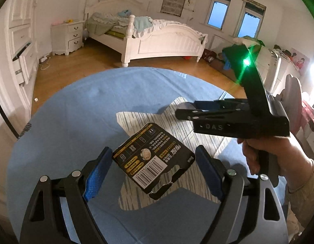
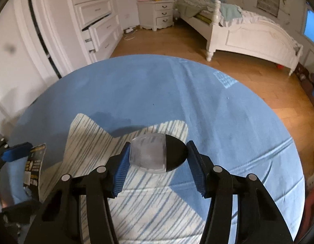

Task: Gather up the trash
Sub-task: 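Grasp the black battery card with left tool while right grasps clear lid, then carry the battery card and clear lid into the black bin and release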

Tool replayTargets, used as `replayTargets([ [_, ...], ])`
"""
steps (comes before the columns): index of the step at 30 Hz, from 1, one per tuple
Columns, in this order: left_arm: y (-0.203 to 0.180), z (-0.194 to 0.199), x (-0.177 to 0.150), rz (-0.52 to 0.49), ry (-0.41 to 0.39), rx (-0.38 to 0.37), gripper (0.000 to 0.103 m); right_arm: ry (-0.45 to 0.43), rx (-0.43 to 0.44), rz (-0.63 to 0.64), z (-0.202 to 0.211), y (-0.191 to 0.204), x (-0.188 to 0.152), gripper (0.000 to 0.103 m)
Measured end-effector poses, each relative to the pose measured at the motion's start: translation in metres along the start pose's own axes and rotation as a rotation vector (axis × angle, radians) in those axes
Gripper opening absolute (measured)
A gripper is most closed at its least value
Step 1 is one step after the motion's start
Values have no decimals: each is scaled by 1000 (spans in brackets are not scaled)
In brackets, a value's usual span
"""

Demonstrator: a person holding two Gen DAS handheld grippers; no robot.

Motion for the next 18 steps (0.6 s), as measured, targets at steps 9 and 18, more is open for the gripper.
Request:
replayTargets([
  [9,-28,20,19,-43,-37,21,82,-91,192,-207,73,-33,-27,55],
  [18,-119,30,54,-206,-103,-13,82,-236,162,-333,168,-120,-65,55],
])
Point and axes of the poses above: each gripper's, at about its wrist camera, not at the fingertips, and z roughly against the way its jaws point, y to its left, x to its top, the point moved 9 cm from there along -z, roughly the way its jaws point, and after that the axes turned 9 degrees about -z, right-handed, at the moved point
